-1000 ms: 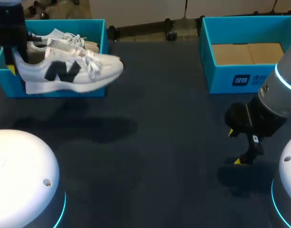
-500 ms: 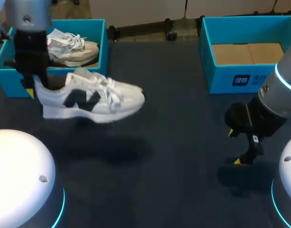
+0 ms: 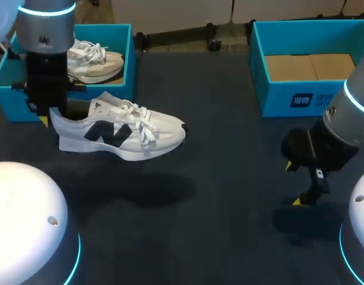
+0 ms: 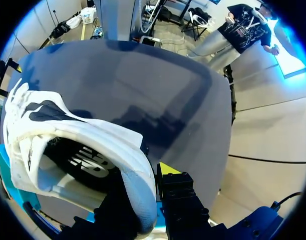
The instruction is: Take the shoe out of the shoebox, open the shoe tongue, remove and reinsert the insole, then place the shoe into the shoebox
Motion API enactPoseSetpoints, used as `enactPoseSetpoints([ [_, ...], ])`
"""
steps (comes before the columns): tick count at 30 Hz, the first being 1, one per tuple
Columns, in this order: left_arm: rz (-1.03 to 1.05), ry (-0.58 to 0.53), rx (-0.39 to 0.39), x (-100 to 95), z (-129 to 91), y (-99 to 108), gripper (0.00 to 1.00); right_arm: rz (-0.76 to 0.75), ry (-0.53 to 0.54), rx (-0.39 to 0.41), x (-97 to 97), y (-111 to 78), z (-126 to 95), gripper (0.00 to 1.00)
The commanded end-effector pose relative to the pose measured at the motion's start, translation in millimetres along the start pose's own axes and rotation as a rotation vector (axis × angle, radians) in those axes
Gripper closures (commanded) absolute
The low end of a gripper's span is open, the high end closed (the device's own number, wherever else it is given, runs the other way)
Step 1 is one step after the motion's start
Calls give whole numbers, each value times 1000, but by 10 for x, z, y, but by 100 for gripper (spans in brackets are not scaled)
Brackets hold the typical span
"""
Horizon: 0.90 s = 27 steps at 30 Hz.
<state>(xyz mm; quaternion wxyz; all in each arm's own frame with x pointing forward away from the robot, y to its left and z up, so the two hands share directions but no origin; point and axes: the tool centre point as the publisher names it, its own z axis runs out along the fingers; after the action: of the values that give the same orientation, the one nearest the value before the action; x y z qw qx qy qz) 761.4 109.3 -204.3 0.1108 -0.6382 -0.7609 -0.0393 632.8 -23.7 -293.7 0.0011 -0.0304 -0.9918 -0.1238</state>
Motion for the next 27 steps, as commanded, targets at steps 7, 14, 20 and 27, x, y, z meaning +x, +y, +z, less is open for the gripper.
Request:
enactPoseSetpoints([
  [7, 28, -27, -35, -389, 123, -367, 100, 0, -2, 0, 12, -6, 5, 0],
  [14, 60, -48, -2, -870, 264, -589, 100, 0, -2, 0, 12, -6, 5, 0],
  [20, 25, 2, -35, -1265, 523, -720, 100, 0, -2, 0, 12, -6, 5, 0],
  [27, -36, 21, -42, -1498, 788, -714, 100, 0, -2, 0, 12, -6, 5, 0],
])
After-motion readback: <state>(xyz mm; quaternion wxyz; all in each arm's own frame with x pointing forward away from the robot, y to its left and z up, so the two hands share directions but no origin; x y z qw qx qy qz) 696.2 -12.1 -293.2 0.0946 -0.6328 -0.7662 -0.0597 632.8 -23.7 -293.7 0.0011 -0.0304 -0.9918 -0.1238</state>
